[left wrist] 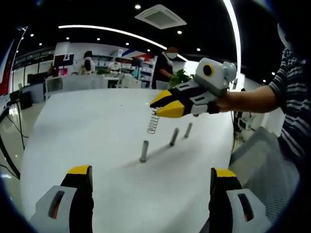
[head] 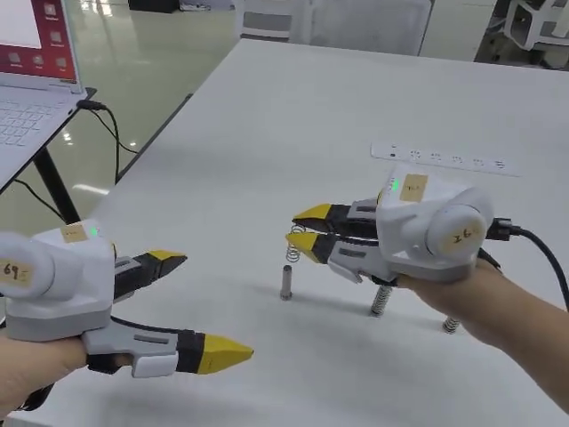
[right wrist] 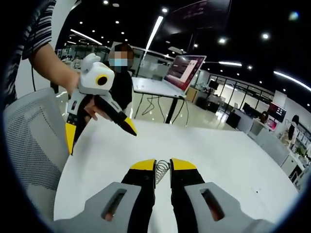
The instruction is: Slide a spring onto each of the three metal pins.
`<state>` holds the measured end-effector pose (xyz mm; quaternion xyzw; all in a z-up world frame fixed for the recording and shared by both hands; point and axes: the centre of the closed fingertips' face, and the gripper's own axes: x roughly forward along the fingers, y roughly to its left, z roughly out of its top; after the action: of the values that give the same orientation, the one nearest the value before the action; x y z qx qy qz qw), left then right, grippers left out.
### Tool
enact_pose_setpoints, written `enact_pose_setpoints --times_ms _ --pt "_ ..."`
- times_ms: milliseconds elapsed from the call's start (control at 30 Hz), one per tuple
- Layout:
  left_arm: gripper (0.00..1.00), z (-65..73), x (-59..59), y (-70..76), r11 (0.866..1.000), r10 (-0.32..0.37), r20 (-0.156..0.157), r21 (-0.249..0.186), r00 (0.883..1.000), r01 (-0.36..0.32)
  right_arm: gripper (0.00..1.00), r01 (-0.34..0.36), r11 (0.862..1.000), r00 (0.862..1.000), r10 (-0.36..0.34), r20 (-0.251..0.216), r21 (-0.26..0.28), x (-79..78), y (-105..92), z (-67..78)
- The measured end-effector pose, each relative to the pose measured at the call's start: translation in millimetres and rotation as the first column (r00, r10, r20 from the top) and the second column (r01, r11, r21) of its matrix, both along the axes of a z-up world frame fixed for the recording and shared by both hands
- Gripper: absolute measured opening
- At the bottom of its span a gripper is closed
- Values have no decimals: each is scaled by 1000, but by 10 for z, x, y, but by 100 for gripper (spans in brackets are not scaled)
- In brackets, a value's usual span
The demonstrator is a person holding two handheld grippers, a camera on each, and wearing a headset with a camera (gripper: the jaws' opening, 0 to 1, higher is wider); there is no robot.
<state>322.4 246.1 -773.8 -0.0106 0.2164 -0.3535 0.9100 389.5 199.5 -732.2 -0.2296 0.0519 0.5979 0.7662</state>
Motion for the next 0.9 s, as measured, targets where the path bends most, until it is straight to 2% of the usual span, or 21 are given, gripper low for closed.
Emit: enact_pose_setpoints --times_ms 333,900 --pt "98 -3 9 -18 1000 -1 -3 -2 1000 1 8 17 1000 998 -17 -55 4 44 30 -91" --pt "98 -20 18 -4 1000 2 -9 -5 1000 -2 8 20 1000 997 -21 -78 -6 63 40 -190"
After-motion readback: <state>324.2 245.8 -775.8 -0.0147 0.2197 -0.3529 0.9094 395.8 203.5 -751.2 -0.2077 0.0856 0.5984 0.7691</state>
